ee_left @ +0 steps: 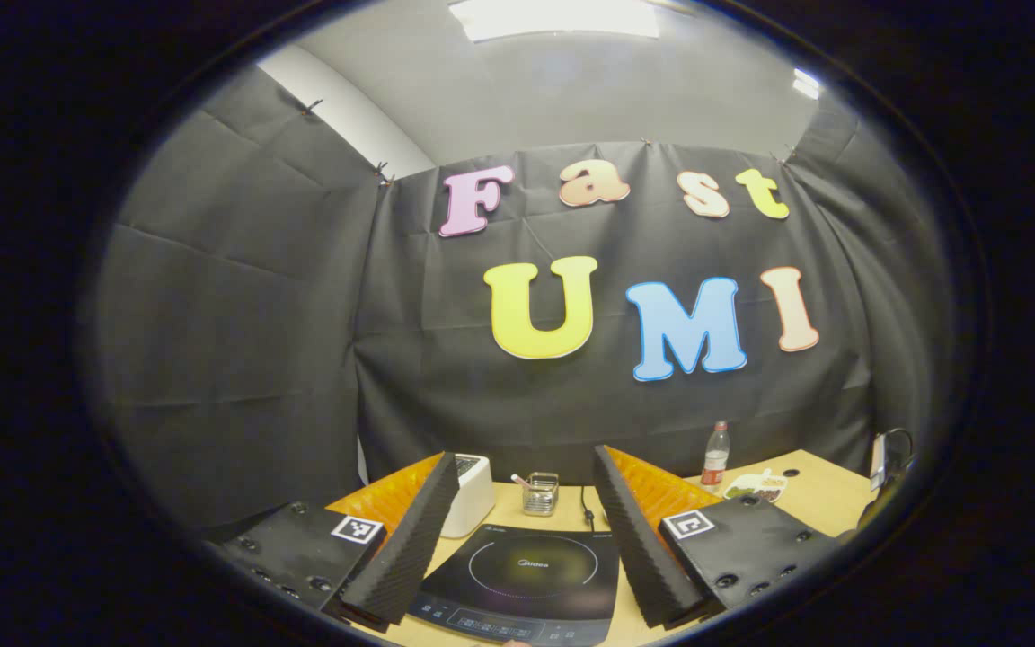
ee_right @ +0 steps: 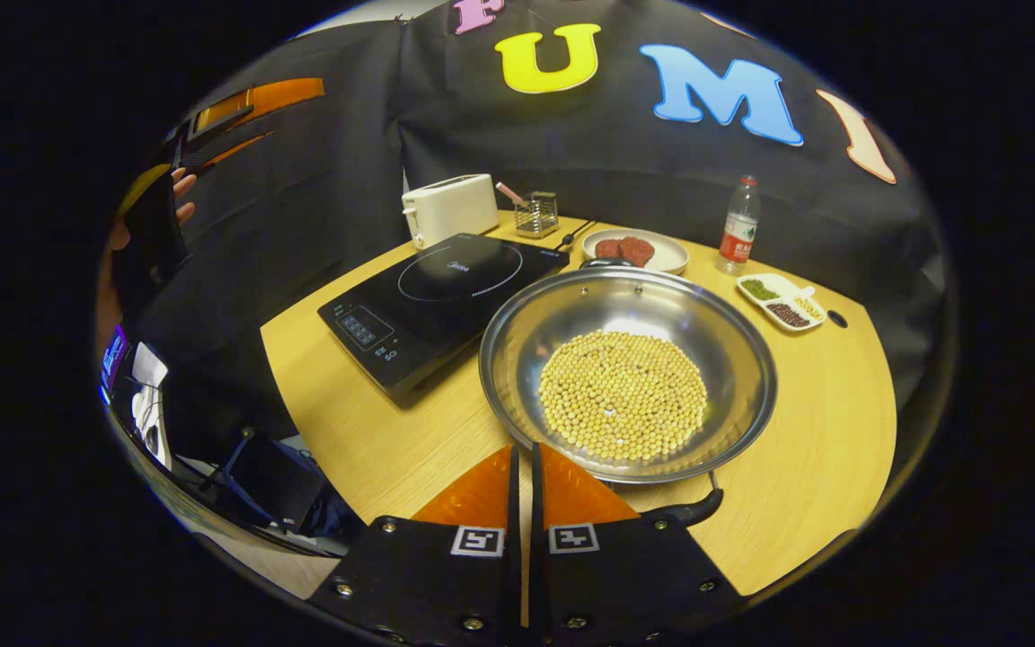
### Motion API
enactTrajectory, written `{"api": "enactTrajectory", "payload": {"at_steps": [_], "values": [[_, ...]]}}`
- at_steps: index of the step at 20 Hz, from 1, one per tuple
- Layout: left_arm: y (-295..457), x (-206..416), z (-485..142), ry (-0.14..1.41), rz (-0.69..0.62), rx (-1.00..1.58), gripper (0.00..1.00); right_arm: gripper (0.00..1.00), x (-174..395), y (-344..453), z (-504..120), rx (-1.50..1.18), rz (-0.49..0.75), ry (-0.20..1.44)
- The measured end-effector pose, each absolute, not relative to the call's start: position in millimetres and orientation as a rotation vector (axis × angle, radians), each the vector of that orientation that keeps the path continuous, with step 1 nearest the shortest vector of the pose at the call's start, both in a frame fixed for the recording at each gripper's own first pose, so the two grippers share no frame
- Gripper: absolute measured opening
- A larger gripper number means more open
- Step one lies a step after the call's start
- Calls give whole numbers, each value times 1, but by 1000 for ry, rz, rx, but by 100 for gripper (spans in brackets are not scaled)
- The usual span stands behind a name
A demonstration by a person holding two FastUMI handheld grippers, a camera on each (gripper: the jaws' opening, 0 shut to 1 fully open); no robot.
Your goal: First push the handle of the pot to place it horizontally, then grasp the pot with both hands and set it on the induction cooktop.
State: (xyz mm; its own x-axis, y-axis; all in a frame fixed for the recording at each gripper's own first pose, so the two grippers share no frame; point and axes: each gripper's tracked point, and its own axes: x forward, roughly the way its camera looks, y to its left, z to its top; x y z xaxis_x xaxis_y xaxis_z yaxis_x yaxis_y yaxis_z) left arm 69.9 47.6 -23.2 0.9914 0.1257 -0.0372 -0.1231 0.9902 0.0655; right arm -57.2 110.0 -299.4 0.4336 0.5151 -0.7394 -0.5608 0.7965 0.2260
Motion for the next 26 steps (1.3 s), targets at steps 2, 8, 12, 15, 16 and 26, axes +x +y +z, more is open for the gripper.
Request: {"api": "enactTrajectory", "payload": {"at_steps": [2,8,12,15,16,26], "values": [[45,71,-23,44,133,66,98,4,-61,108,-310,-59,700,939],[31,80,-29,57,134,73,98,4,-63,92,-333,-75,704,1023],[18,87,-34,63,117,74,94,2,-61,86,-338,-40,678,1047],[6,93,-34,61,98,76,94,2,-56,74,-337,-51,652,1045],[2,96,-33,59,91,77,96,2,-53,69,-338,-53,641,1046],[-28,108,-41,61,49,56,98,2,-27,20,-343,-80,507,1050]]}}
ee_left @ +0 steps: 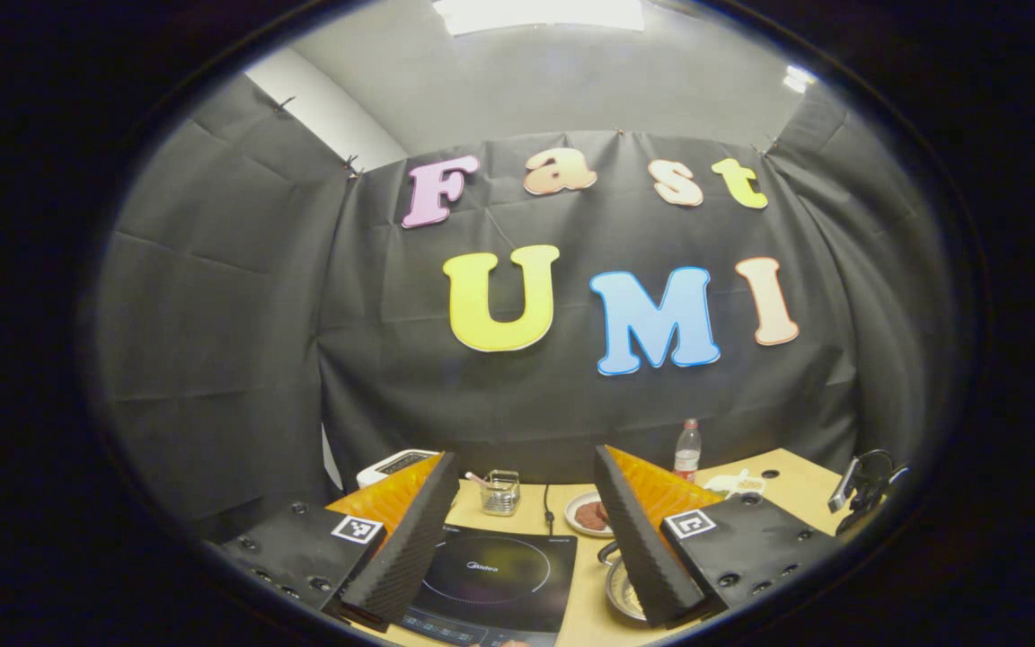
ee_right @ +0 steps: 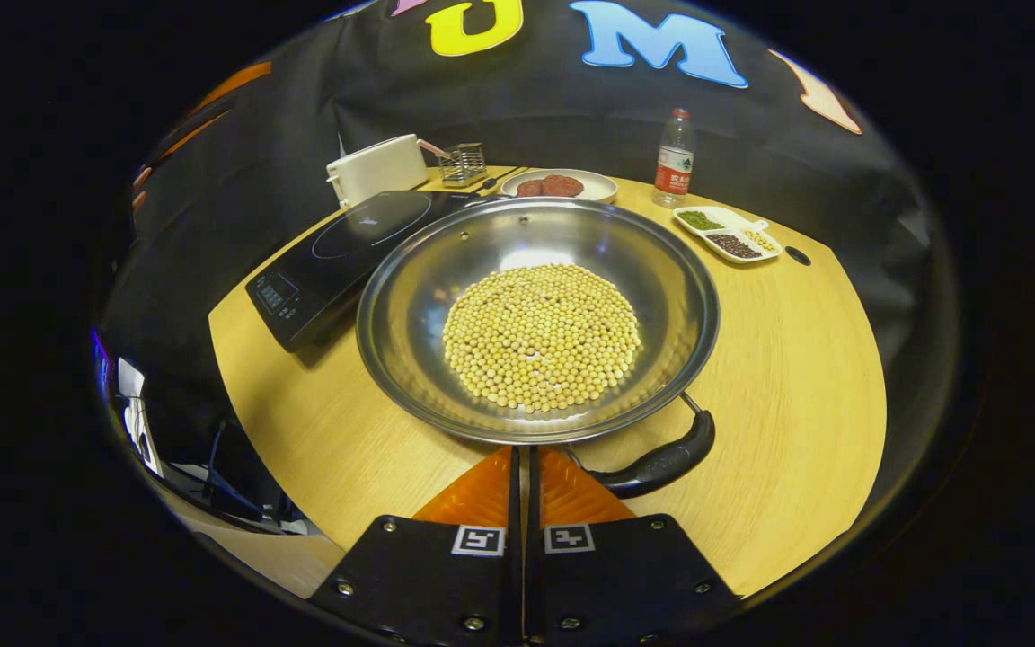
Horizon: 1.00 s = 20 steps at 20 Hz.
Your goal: First push the handle of the pot to place it horizontally, then grasp the pot with both hands and set it on the induction cooktop.
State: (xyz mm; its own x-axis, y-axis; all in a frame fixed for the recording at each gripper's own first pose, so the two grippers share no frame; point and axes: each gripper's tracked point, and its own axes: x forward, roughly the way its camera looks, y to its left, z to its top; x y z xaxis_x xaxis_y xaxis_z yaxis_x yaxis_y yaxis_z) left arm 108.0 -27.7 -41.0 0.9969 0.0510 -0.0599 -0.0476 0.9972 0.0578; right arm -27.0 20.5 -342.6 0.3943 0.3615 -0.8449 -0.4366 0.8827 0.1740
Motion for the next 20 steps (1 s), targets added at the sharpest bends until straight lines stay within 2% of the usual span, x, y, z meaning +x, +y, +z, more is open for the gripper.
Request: {"api": "enactTrajectory", "payload": {"at_steps": [13,15,20], "values": [[-53,117,-65,97,52,49,100,2,8,-29,-350,-104,388,1052],[-56,120,-68,100,55,59,94,2,17,-37,-351,-97,365,1051],[-63,122,-81,122,66,64,98,2,43,-57,-356,-91,308,1048]]}}
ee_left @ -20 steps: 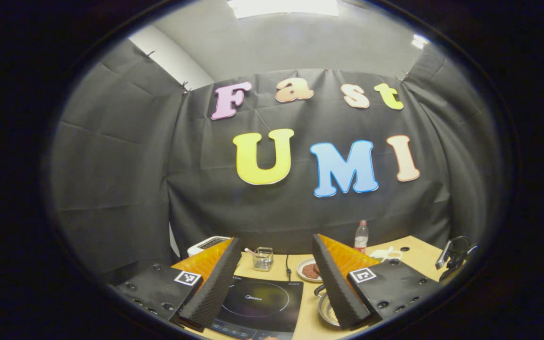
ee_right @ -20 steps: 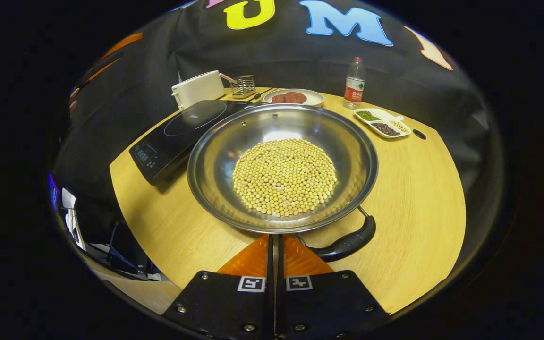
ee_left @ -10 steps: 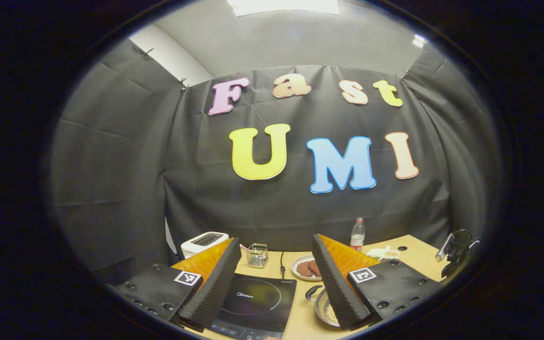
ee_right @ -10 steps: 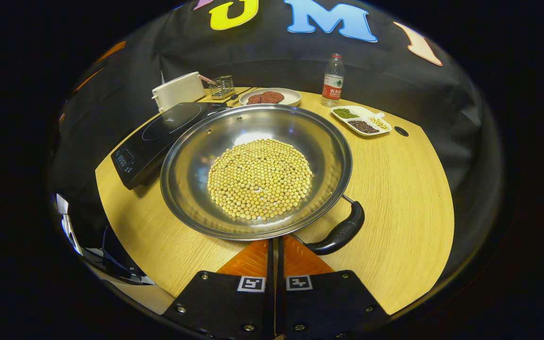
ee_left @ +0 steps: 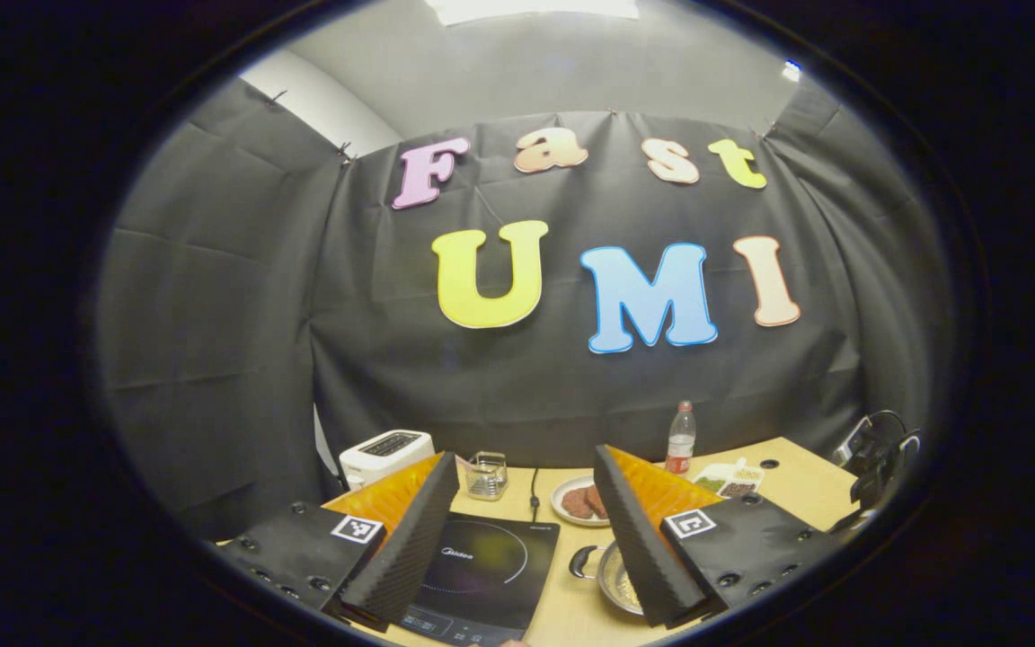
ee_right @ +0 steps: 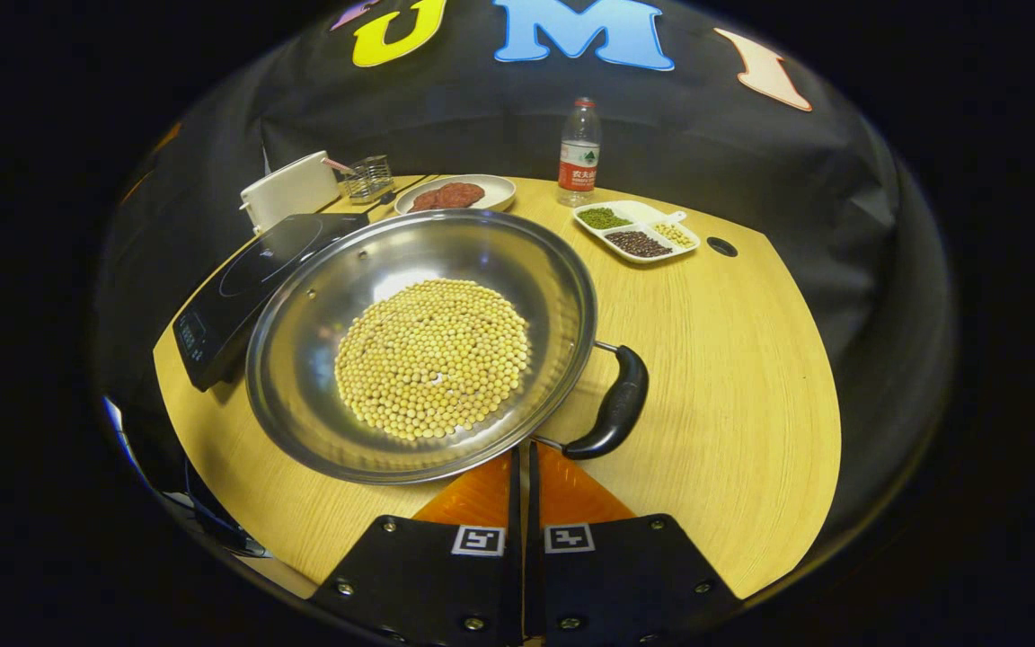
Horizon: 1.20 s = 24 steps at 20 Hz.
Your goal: First push the handle of the pot to place it horizontally, then grasp the pot with both hands and set it on the induction cooktop.
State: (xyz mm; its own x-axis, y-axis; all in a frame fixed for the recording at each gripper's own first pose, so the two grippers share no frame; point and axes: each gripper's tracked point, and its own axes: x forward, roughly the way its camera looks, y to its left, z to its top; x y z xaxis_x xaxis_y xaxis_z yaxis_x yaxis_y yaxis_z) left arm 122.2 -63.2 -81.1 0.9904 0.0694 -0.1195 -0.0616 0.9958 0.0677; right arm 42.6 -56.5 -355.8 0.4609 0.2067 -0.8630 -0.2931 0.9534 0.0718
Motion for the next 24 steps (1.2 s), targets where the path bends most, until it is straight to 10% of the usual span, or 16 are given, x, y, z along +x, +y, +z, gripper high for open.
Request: {"api": "enactTrajectory", "payload": {"at_steps": [12,13,16,24], "values": [[-79,130,-129,217,0,88,100,3,65,-77,-318,-50,234,907],[-82,133,-136,229,-21,83,100,11,68,-75,-311,-25,232,871],[-95,140,-155,271,-76,65,100,93,86,-72,-287,35,203,769],[-112,164,-217,394,-167,42,94,98,102,-88,-278,89,77,707]]}}
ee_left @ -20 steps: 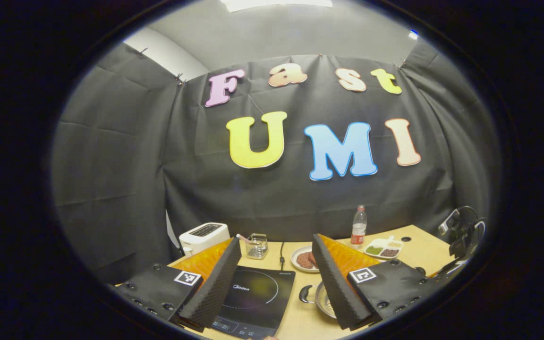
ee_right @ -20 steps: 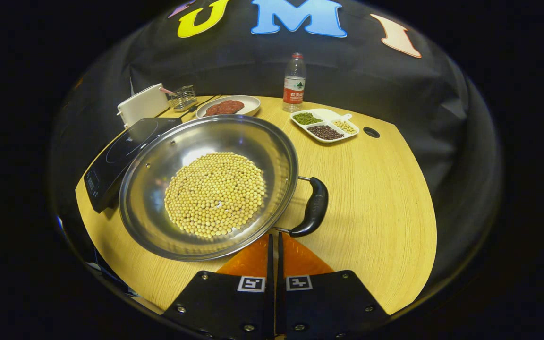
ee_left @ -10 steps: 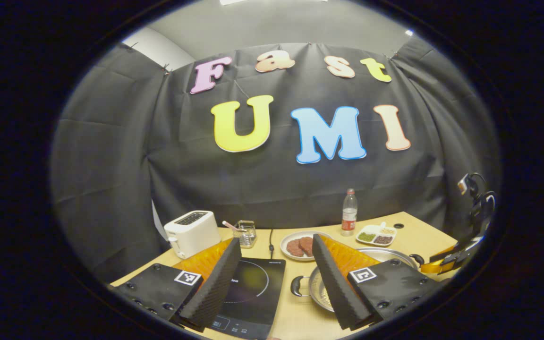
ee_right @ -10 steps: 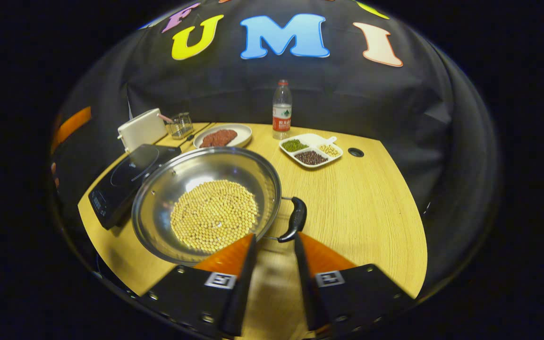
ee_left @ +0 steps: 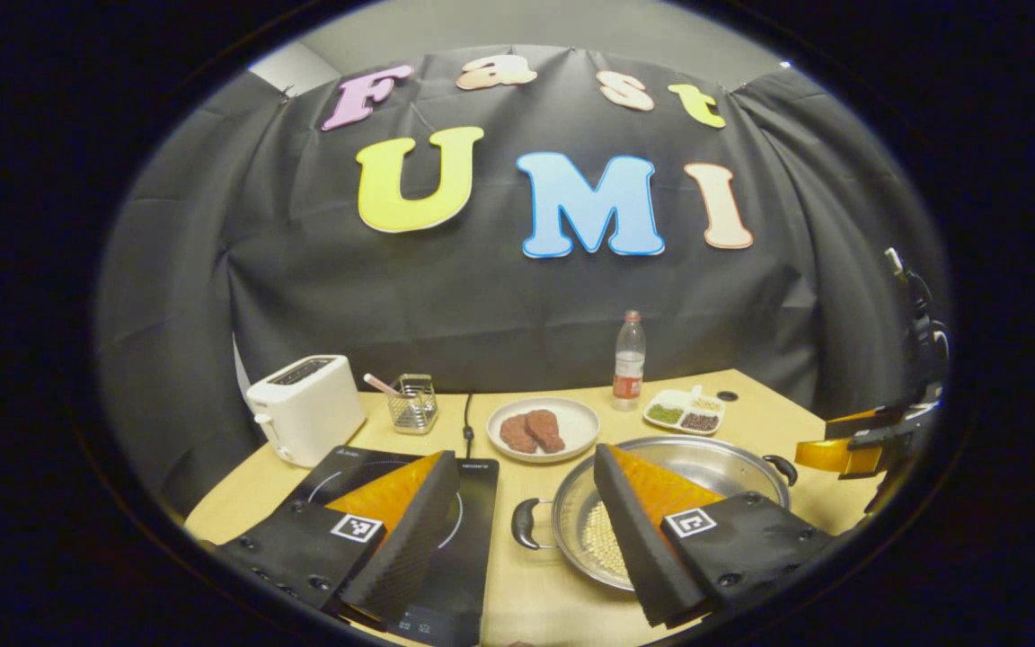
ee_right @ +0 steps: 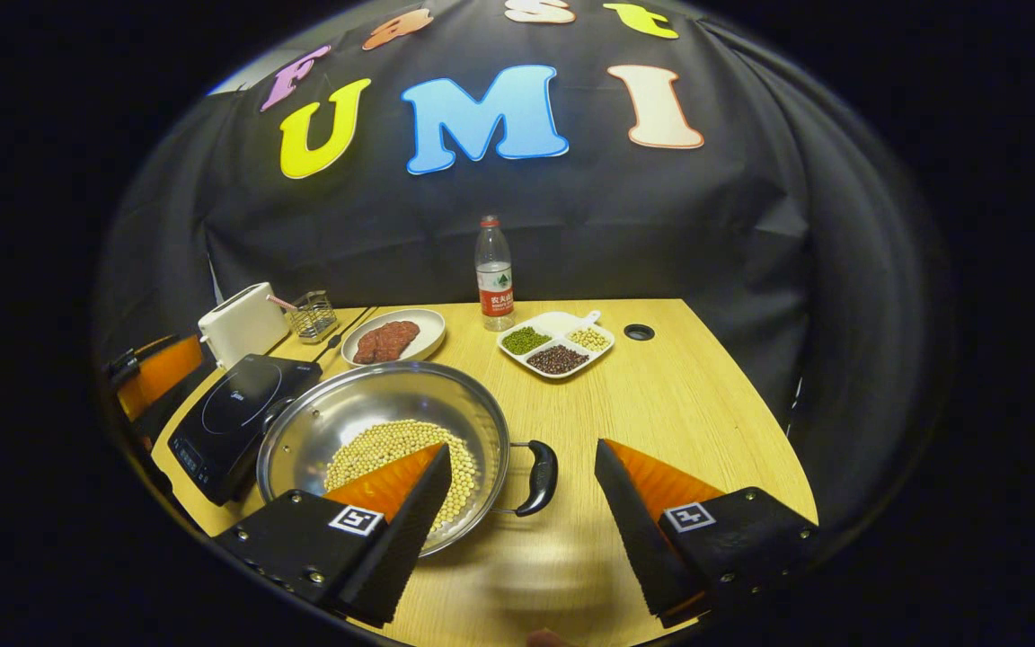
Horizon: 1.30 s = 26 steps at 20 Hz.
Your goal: First push the handle of the pot to place it horizontally, then grasp the pot with both hands and set it on the induction cooktop.
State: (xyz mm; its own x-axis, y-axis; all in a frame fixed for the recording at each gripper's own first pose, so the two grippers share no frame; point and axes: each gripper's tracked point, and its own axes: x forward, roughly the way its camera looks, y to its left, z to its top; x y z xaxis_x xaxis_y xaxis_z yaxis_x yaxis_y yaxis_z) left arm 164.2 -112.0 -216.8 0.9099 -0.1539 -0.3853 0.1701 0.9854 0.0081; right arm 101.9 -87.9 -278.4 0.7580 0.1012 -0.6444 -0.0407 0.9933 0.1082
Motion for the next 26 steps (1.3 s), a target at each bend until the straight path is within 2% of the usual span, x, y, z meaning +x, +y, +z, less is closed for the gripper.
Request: {"api": "enactTrajectory", "payload": {"at_steps": [3,4,5,7,8,9,16,17,19,23,24,25,26], "values": [[-117,171,-242,445,-184,21,94,98,108,-89,-282,93,64,705],[-118,174,-248,460,-186,5,98,98,110,-87,-285,95,64,713],[-120,176,-256,477,-190,-11,99,98,111,-87,-289,97,63,721],[-123,181,-272,513,-196,-26,99,98,114,-87,-294,97,60,733],[-124,183,-282,534,-197,-26,94,98,116,-87,-297,97,59,738],[-125,184,-291,554,-204,-26,99,98,116,-87,-299,97,59,742],[-127,194,-346,678,-211,-36,100,98,122,-87,-320,82,75,781],[-126,196,-353,694,-211,-34,98,98,122,-86,-323,82,79,790],[-124,199,-365,726,-200,-22,100,98,124,-82,-331,85,87,807],[-124,208,-373,739,-194,22,94,98,127,-79,-349,82,91,852],[-126,209,-374,743,-201,34,100,98,126,-80,-356,78,87,870],[-131,208,-378,754,-212,33,97,98,126,-80,-360,78,86,888],[-136,206,-382,773,-226,24,99,98,125,-80,-365,75,84,903]]}}
